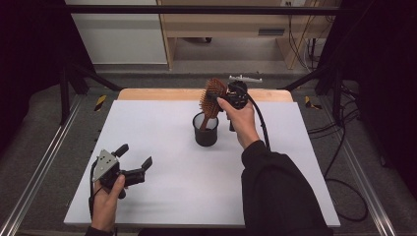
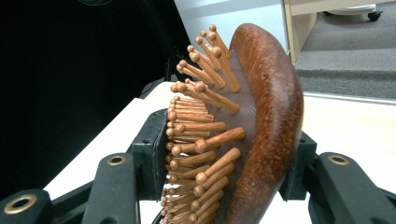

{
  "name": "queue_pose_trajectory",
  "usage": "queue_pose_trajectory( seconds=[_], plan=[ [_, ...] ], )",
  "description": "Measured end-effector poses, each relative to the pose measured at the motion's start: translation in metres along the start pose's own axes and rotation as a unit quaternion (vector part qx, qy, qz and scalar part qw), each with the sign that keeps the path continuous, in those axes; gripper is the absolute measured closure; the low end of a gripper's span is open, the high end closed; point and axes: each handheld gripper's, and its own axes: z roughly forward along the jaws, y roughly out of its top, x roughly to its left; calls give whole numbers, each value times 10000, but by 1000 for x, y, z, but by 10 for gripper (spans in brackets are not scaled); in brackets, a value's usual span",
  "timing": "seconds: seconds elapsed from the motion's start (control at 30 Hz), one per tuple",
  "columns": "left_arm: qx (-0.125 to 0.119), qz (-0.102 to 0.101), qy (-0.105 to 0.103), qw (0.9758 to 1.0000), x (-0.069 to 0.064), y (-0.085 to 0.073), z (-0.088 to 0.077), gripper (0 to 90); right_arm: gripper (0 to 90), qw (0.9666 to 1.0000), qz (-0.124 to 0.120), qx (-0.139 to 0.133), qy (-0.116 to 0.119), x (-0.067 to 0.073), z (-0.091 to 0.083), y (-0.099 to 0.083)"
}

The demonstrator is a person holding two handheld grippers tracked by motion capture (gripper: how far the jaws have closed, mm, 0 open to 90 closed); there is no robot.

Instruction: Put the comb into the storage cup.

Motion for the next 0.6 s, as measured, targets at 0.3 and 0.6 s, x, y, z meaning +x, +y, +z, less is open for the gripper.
queue_pose_trajectory(
  seconds=[0.3, 0.6],
  plan=[
    [5, -4, -5, 10000, 0, 0, 0, 18, 441, 9999, -74, -6, -97, -3, 1, -1],
    [5, -2, -12, 10000, 0, 0, 0, 18, 423, 9998, -161, -18, -111, -5, 3, -1]
  ],
)
